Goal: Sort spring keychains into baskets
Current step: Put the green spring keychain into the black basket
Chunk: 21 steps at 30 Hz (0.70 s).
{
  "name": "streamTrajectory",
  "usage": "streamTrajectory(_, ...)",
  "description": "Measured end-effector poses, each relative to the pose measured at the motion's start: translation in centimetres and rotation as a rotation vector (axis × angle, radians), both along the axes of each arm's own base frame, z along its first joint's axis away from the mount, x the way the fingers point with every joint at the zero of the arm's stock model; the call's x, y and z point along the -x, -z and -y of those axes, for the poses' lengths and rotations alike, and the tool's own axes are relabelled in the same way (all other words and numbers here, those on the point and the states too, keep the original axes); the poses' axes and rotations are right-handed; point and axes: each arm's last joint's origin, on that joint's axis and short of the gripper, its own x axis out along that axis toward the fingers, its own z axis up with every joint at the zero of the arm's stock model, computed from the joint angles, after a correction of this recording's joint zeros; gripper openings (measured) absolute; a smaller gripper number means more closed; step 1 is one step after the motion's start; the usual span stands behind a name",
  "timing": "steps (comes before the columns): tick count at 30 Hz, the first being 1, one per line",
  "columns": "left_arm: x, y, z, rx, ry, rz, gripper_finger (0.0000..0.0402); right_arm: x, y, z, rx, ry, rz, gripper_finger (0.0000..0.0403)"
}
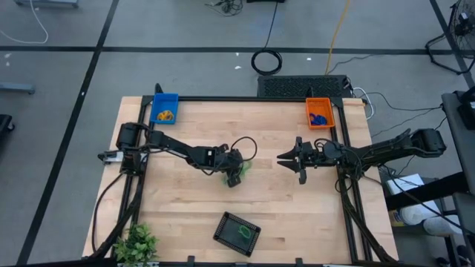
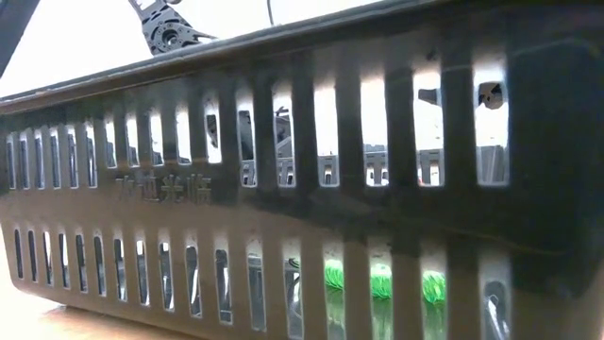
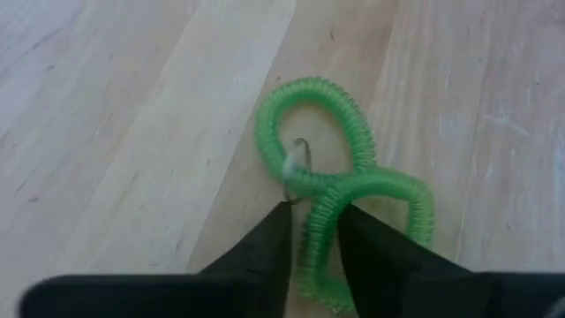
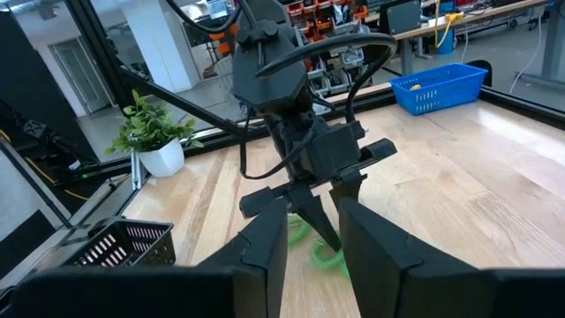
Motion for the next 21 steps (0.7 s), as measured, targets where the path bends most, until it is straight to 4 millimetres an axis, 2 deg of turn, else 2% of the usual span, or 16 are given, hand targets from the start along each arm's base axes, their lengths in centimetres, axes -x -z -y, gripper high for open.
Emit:
streamTrajectory(5,-0.03,0.00,0.02,0.005,0.004,0.002,0.0034,0.00,0.00,0.00,0.000,0.000,0.000,0.0091)
streamTrajectory(7,-0.03,0.00,0.01,0.007,0.005,0.002,0.0020,0.00,0.00,0.00,0.000,0.000,0.000,0.0091)
streamTrajectory(11,-0.03,0.01,-0.16,0.017,0.006,0.002,0.0022,0.00,0.00,0.00,0.000,0.000,0.000,0.0091)
streamTrajectory(16,-0.02,0.01,-0.15,0.015,0.008,0.001,0.0053,0.00,0.00,0.00,0.000,0.000,0.000,0.0091)
streamTrajectory(21,-0.01,0.02,-0.15,0.015,0.008,-0.001,0.0029,0.00,0.00,0.00,0.000,0.000,0.000,0.0091)
